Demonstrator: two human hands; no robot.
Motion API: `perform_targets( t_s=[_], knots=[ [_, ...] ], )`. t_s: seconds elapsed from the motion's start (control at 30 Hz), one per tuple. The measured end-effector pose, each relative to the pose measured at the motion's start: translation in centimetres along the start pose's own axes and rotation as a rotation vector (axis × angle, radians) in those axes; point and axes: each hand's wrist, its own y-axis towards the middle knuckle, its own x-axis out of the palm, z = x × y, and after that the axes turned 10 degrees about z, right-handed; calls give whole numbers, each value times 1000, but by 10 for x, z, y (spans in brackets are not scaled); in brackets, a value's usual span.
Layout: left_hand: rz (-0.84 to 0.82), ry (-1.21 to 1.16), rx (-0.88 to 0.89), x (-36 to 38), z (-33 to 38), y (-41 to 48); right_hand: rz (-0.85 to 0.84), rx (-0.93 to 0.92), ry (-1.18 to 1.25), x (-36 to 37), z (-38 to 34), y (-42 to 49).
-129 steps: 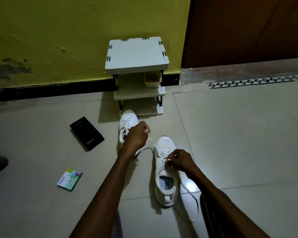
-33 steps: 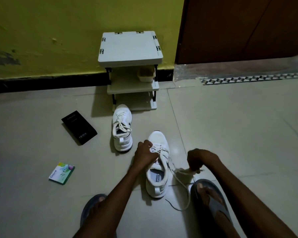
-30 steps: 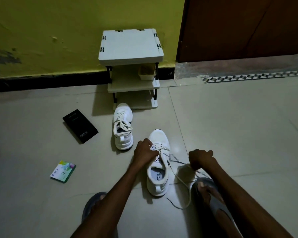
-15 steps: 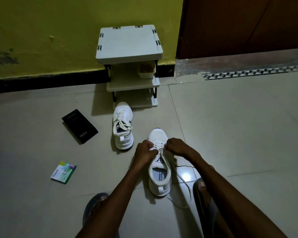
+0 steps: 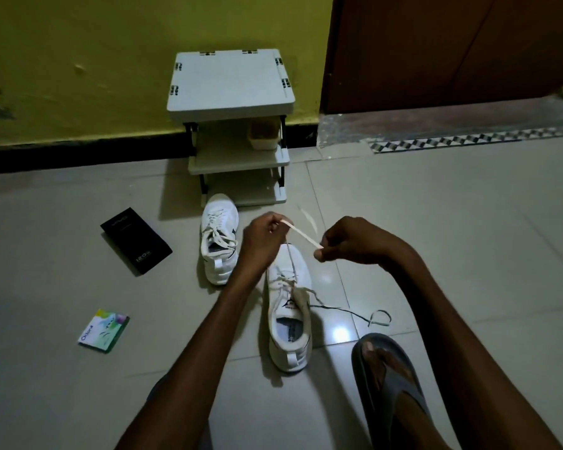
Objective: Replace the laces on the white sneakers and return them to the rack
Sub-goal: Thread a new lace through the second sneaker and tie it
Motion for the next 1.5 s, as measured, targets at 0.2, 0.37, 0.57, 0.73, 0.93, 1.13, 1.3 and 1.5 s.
perform_targets(
  t_s=[0.2,0.37,0.57,0.73,0.93,1.13,1.3,1.5],
  knots=[
    [26,-89,-112,-23,0,7,-167,110,-93,41,28,5],
    [-188,220,-264,-21,-35,-7,37,276,530,76,29,12],
    [-322,588,-51,-12,-60,-41,229,479,831,108,28,18],
    [-308,541,-151,-12,-64,-40,271,449,635,128,30,19],
    [-363,282,-360,-21,-71,-30,286,335,444,142,30,15],
    [-382,36,-586,-28,-80,-30,324,287,310,147,30,17],
    [-378,-43,-648,-30,-80,-31,361,225,232,154,24,18],
    [-384,-37,-654,-30,-81,-30,432,177,169,157,26,22]
  ],
)
